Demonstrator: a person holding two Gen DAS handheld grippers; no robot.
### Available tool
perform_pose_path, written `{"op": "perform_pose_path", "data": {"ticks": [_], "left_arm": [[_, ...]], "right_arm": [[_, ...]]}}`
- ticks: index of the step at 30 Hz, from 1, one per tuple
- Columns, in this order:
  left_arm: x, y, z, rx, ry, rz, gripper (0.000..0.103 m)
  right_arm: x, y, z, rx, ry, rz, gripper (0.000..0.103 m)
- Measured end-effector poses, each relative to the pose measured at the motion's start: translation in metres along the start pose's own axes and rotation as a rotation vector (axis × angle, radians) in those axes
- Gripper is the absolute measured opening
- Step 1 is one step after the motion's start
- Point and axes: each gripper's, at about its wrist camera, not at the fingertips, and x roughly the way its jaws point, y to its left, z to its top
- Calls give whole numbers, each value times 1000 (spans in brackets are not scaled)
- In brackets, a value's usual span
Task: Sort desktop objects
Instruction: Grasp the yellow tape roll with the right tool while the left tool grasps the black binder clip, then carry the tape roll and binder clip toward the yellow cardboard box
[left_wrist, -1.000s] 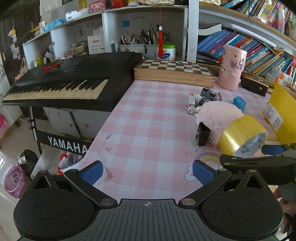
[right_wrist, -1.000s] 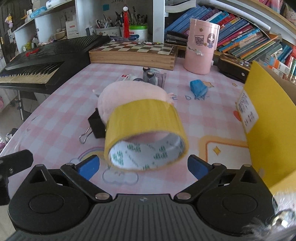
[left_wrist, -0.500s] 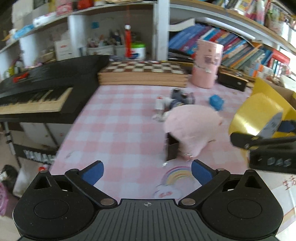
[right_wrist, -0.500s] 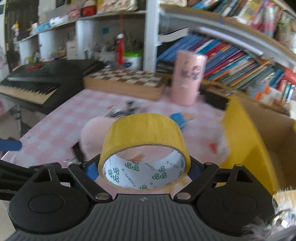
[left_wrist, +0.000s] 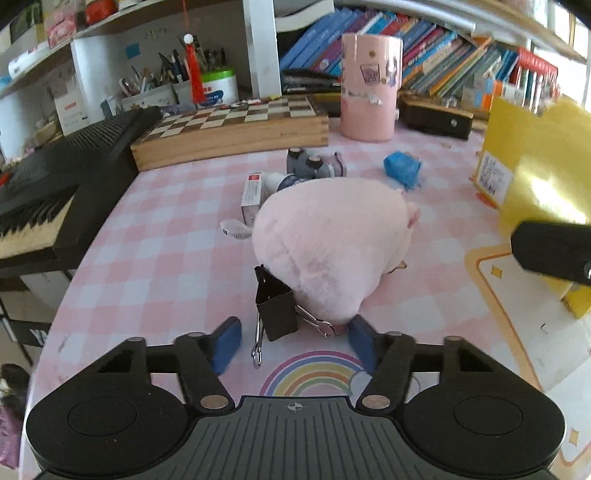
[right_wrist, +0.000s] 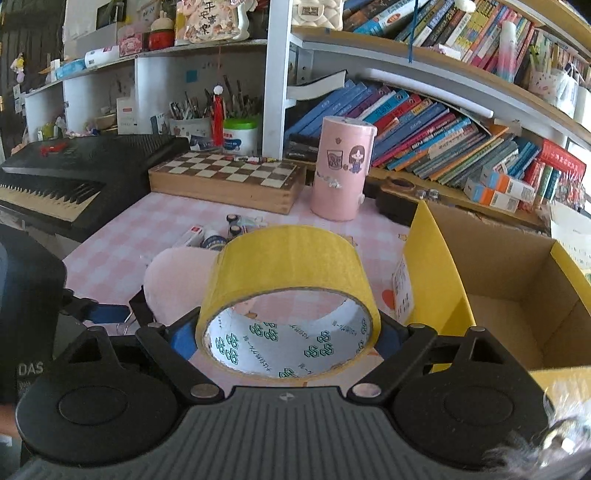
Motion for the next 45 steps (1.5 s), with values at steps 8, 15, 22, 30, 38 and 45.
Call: {"op": "perform_pose_path", "data": {"ticks": [8,15,22,30,38,45], "left_arm": [[-32,24,-7,-52,-30,-83,38],[-61,34,-20,-78,-50,-109,38],[-98,37,-27,-101,-94,-135,38],[-147,47,-35,-124,-148,-170,38],[-187,61,-49,-196,-158,-245,38],[-206,54,-65,-171,-160,-293,38]], "right_arm": [[-3,4,-8,32,47,7,90],[-8,13,-22,64,107,28,90],[-28,27,-31,63,104,55,90],[-61,39,-37,51,73,62,90],[-102,40,-51,83,70,45,90],[-137,34,-72,157,62,-24,90]]}}
